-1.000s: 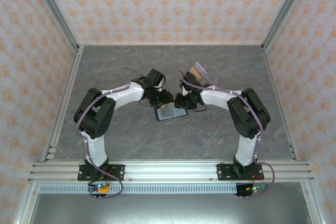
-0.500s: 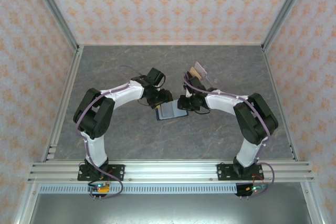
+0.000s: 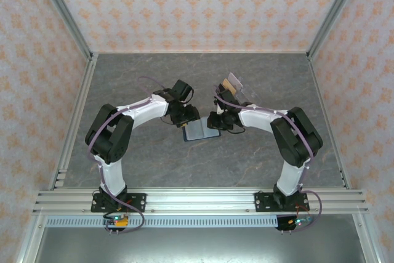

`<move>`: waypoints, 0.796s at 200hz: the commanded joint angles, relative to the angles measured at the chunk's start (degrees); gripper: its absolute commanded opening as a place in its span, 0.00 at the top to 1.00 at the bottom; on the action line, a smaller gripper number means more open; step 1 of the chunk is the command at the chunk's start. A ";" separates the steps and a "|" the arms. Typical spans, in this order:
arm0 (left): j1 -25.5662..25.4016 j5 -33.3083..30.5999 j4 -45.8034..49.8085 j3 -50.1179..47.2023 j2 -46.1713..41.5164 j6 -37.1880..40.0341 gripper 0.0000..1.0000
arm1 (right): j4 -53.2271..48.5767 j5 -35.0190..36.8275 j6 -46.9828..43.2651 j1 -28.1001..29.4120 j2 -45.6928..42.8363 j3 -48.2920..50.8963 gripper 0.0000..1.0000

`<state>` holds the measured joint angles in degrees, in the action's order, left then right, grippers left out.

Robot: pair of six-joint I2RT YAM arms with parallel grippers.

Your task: Take the credit cards out of the card holder

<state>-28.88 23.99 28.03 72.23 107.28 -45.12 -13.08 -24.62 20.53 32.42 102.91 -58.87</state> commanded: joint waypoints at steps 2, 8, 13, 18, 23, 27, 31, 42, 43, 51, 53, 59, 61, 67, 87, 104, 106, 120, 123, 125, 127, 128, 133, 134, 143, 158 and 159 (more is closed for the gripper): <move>-0.52 -0.25 0.44 0.29 0.95 -0.50 0.49 | -2.30 1.16 0.03 -0.25 1.40 -1.33 0.76; -0.52 -0.11 0.50 0.21 1.14 -0.49 0.49 | -2.30 1.16 0.12 -0.26 1.46 -1.42 0.76; -0.52 -0.09 0.36 0.24 1.26 -0.54 0.49 | -2.44 1.07 0.14 -0.26 1.50 -1.51 0.76; -0.51 0.03 0.29 0.12 1.41 -0.58 0.49 | -2.58 1.09 0.14 -0.23 1.68 -1.58 0.76; -0.54 0.14 0.20 0.11 1.50 -0.58 0.49 | -2.65 1.07 0.15 -0.22 1.77 -1.60 0.76; -0.49 0.22 0.23 0.11 1.52 -0.58 0.49 | -2.81 1.15 0.19 -0.21 1.92 -1.72 0.76; -0.52 0.23 0.18 0.11 1.61 -0.57 0.49 | -2.82 1.15 0.12 -0.25 2.03 -1.77 0.76; -0.47 0.24 0.19 0.19 1.76 -0.58 0.49 | -3.01 1.08 0.13 -0.19 2.28 -1.94 0.76; -0.52 0.21 0.19 0.19 1.73 -0.58 0.49 | -3.01 1.07 0.12 -0.22 2.29 -1.95 0.76; -0.47 0.23 0.18 0.27 1.77 -0.55 0.49 | -3.00 0.94 0.20 -0.26 2.46 -2.04 0.76; -0.52 0.19 0.18 0.30 1.78 -0.57 0.49 | -3.07 0.93 0.16 -0.21 2.58 -2.04 0.76; -0.47 0.37 0.14 0.29 1.79 -0.57 0.49 | -3.11 0.93 0.19 -0.23 2.63 -2.11 0.76; -0.54 0.36 0.10 0.28 1.79 -0.55 0.49 | -3.18 0.97 0.18 -0.23 2.64 -2.12 0.76; -0.49 0.55 -0.03 0.28 1.79 -0.58 0.49 | -3.26 0.97 0.16 -0.26 2.64 -2.08 0.76; -0.47 0.87 -0.33 0.37 1.77 -0.74 0.50 | -3.27 0.92 0.19 -0.23 2.88 -2.21 0.76; -0.52 1.64 -0.91 0.38 3.42 -0.76 0.57 | -3.36 0.83 0.10 -0.26 2.99 -2.30 0.76; -0.48 1.78 -1.01 0.33 3.40 -0.76 0.57 | -3.38 0.81 0.07 -0.26 3.04 -2.30 0.76; -0.50 2.36 -1.45 0.37 3.53 -0.75 0.60 | -3.40 0.73 0.05 -0.26 3.07 -2.30 0.76; -0.53 2.38 -1.44 0.42 3.48 -0.75 0.60 | -3.40 0.76 0.08 -0.21 3.13 -2.30 0.76; -0.51 2.44 -1.41 0.47 3.46 -0.71 0.60 | -3.43 0.68 0.07 -0.25 3.16 -2.30 0.76; -0.50 2.40 -1.27 0.46 3.50 -0.68 0.60 | -3.44 0.66 0.04 -0.25 3.17 -2.30 0.76; -0.49 2.39 -1.25 0.46 3.48 -0.67 0.60 | -3.40 0.65 0.04 -0.26 3.13 -2.34 0.76; -0.52 2.29 -1.04 0.59 3.64 -0.57 0.60 | -3.36 0.63 0.04 -0.25 3.19 -2.30 0.76; -0.50 2.29 -0.96 0.61 3.68 -0.57 0.60 | -3.35 0.67 0.08 -0.25 3.19 -2.30 0.76; -0.50 2.20 -0.87 0.64 3.73 -0.49 0.60 | -3.50 0.63 0.08 -0.26 3.25 -2.37 0.76; -0.49 2.92 -1.31 0.53 3.95 -0.56 0.60 | -3.66 0.66 0.03 -0.26 3.46 -2.55 0.76; -0.48 3.00 -1.35 0.49 3.97 -0.57 0.60 | -3.68 0.69 0.08 -0.21 3.49 -2.56 0.76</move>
<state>-28.88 25.50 27.22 72.23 109.60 -45.54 -13.91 -25.08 20.51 32.42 104.55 -60.77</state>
